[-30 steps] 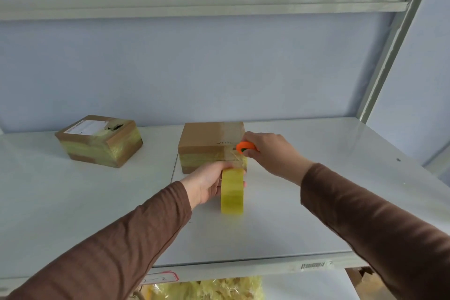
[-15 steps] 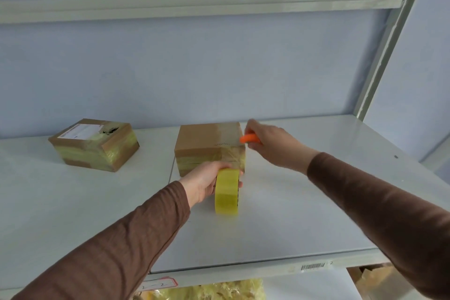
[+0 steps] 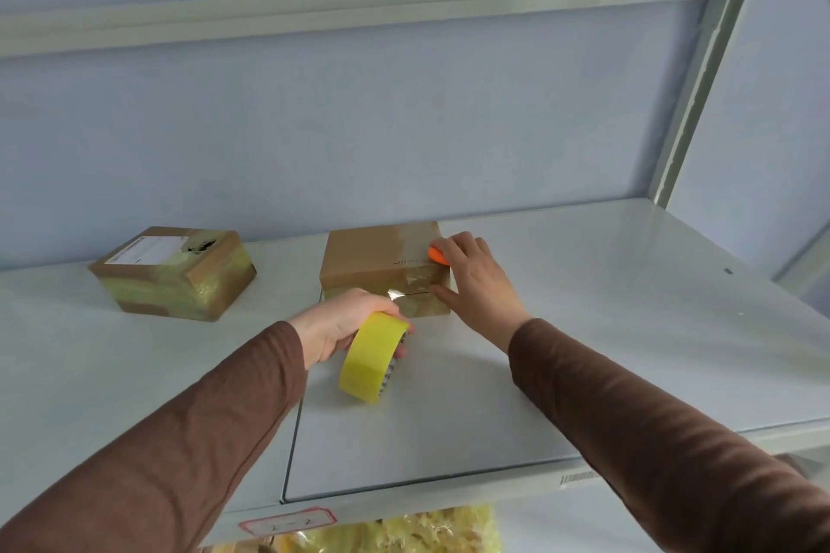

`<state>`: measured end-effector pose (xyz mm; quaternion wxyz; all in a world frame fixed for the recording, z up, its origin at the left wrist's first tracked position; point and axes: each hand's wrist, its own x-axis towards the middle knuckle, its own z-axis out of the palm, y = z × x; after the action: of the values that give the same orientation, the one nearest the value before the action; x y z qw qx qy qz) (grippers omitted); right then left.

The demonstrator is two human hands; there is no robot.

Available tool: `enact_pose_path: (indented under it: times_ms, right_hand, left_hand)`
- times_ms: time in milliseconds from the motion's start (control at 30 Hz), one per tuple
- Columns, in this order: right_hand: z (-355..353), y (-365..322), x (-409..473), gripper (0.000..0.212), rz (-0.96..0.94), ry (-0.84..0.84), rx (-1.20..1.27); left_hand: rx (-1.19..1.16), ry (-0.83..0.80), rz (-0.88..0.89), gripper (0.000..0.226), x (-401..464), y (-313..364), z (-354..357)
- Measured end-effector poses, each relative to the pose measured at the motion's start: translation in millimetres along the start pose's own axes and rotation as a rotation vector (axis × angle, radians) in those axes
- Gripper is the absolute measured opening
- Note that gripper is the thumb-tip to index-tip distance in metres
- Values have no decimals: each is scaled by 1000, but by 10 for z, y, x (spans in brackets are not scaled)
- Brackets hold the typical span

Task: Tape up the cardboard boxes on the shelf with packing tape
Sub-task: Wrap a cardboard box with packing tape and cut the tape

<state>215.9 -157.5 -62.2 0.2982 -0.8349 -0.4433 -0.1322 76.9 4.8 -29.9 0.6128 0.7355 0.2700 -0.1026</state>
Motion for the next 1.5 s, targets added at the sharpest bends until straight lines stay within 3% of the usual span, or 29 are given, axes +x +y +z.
enact_pose_path:
  times_ms: [100, 200, 300, 433, 600, 733, 867, 967, 1200, 1367, 1500]
  right_hand:
    - [51, 57, -13, 55, 27, 24, 41]
    - [106, -70, 85, 53, 144, 159, 163]
    - [168, -193, 79, 50, 140, 226, 71]
    - [175, -193, -44, 64, 71, 141, -88]
    - [-89, -255, -139, 27, 63, 375, 193]
    - [-296, -305, -390, 23, 113, 225, 342]
    - [-426, -496, -710, 29, 176, 173, 785]
    - [-374, -636, -925, 11, 82, 16, 798]
    - [-468, -706, -1023, 36, 261, 135, 921]
    - [-443, -683, -964, 43, 409, 65, 948]
    - [-425, -721, -895, 48, 451, 36, 997]
  left_hand:
    - [-20, 33, 47, 27, -38, -44, -38]
    - [17, 63, 79, 24, -88, -55, -27]
    - [147, 112, 148, 26, -118, -70, -29]
    - [230, 71, 221, 22, -165, -101, -131]
    - [234, 83, 352, 15, -138, -169, -223]
    - [67, 81, 398, 31, -157, -106, -167]
    - [-66, -8, 410, 39, -160, 11, -49]
    - [-62, -29, 423, 32, -120, 133, 89]
    - [52, 140, 507, 24, 147, 684, 18]
    - [176, 264, 526, 26, 476, 1063, -202]
    - [257, 218, 485, 25, 773, 1062, -369]
